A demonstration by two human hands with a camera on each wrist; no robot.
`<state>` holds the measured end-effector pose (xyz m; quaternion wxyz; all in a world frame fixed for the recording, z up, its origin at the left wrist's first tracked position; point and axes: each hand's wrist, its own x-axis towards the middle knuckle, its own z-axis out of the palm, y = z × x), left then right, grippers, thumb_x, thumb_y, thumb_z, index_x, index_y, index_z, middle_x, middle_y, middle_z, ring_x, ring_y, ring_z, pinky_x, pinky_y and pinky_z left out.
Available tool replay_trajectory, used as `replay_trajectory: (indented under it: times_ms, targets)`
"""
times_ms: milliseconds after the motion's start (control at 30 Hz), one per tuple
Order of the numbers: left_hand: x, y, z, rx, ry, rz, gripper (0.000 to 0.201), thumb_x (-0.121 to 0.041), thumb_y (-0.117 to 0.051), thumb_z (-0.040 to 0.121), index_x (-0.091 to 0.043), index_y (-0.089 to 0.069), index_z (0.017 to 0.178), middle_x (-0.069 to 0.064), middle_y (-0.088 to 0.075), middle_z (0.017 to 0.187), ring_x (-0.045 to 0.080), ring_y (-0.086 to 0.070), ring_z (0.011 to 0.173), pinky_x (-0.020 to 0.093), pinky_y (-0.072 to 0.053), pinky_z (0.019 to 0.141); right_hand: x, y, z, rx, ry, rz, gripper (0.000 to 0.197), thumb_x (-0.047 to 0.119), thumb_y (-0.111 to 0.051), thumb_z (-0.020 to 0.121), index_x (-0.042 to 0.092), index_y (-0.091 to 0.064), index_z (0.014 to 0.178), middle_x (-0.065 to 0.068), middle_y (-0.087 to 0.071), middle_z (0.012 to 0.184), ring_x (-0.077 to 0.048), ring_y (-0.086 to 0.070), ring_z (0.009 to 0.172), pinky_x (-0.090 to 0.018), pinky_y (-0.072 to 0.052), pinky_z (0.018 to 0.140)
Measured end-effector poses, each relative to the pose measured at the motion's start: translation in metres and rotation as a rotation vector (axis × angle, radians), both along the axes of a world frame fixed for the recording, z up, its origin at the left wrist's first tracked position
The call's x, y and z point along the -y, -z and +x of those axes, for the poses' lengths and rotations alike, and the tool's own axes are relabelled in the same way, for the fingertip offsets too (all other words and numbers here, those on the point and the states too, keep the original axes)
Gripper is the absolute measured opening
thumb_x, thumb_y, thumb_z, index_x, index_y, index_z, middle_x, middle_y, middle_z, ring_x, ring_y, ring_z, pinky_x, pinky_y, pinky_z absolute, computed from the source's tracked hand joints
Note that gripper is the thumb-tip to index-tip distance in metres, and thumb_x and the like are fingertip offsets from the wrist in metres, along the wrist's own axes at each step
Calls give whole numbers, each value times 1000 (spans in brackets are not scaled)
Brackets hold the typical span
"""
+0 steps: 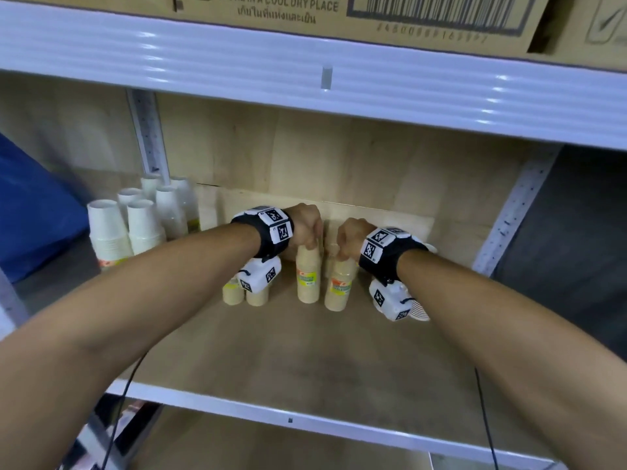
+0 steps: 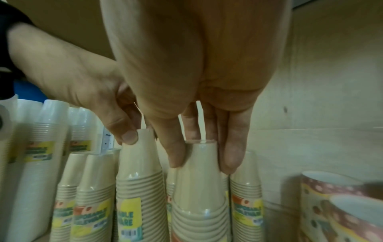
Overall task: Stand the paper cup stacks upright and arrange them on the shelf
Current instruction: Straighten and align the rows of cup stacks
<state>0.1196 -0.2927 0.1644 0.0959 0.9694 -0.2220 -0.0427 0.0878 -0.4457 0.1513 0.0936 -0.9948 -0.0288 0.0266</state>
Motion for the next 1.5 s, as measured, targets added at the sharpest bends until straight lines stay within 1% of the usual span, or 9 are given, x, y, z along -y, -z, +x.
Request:
replay_trajectory:
  times_ms: [100, 233, 333, 433, 633, 1000, 1167, 1367, 1500]
  targets:
    - [18, 0, 8, 20, 26, -2, 24, -13, -74, 78, -14, -69, 101, 3, -67, 104, 18, -60, 88, 25, -50, 73, 15, 2, 7, 10, 37, 0, 21, 17, -73, 76, 5, -67, 92, -9, -69, 94, -25, -65, 80, -25, -47, 60]
    - [38, 3, 19, 42, 42, -27, 27, -14, -73, 79, -14, -72, 106, 1, -66, 102, 21, -63, 93, 28, -54, 78, 31, 13, 21, 55, 94, 3, 26, 20, -67, 82, 7, -68, 105, -13, -68, 106, -31, -67, 96, -29, -49, 72]
    - [49, 6, 28, 48, 65, -7, 10, -14, -72, 77, -16, -68, 86, 0, -64, 86, 23, -65, 87, 28, -52, 69, 39, 17, 31, 29, 114, 26, 25, 18, -65, 85, 4, -68, 106, -14, -67, 107, -31, -66, 97, -27, -45, 69]
    - [59, 11, 39, 57, 81, 15, 20, -16, -70, 77, -24, -53, 71, -4, -53, 76, 26, -63, 86, 27, -43, 63, 43, 21, 40, 25, 117, 23, 26, 18, -65, 84, 5, -68, 106, -13, -67, 105, -31, -66, 96, -28, -48, 70]
    - [71, 16, 49, 54, 123, 63, 17, -16, -66, 85, -3, -65, 97, 12, -64, 93, 29, -64, 87, 27, -39, 59, 46, 34, 59, 50, 107, 36, 23, 25, -63, 80, 13, -66, 100, -9, -66, 100, -28, -65, 87, -29, -49, 69]
    - [74, 20, 58, 31, 161, 83, 16, -15, -66, 86, -5, -62, 98, 14, -65, 97, 30, -64, 91, 28, -40, 62, 47, 35, 71, 26, 80, 79, 23, 31, -61, 77, 20, -65, 97, -2, -65, 92, -22, -64, 81, -27, -48, 64]
    - [70, 24, 61, 30, 154, 69, 14, -16, -65, 84, -6, -62, 93, 8, -60, 85, 29, -65, 86, 28, -43, 60, 51, 30, 70, 17, 70, 100, 25, 34, -63, 68, 25, -67, 91, 3, -67, 92, -17, -64, 77, -29, -54, 69]
    - [58, 11, 60, 70, 149, 28, 31, -26, -69, 86, -9, -67, 112, 8, -68, 106, 24, -64, 93, 32, -54, 79, 46, 12, 65, 97, 29, 76, 22, 25, -64, 83, 16, -65, 103, -3, -63, 105, -23, -61, 95, -26, -43, 72]
    - [36, -3, 63, 82, 66, -16, 45, -31, -72, 83, -14, -60, 124, 8, -60, 119, 24, -60, 101, 32, -52, 85, 30, 3, 68, 111, 21, 78, 30, 29, -66, 81, 13, -64, 107, -6, -64, 110, -21, -59, 88, -26, -45, 69]
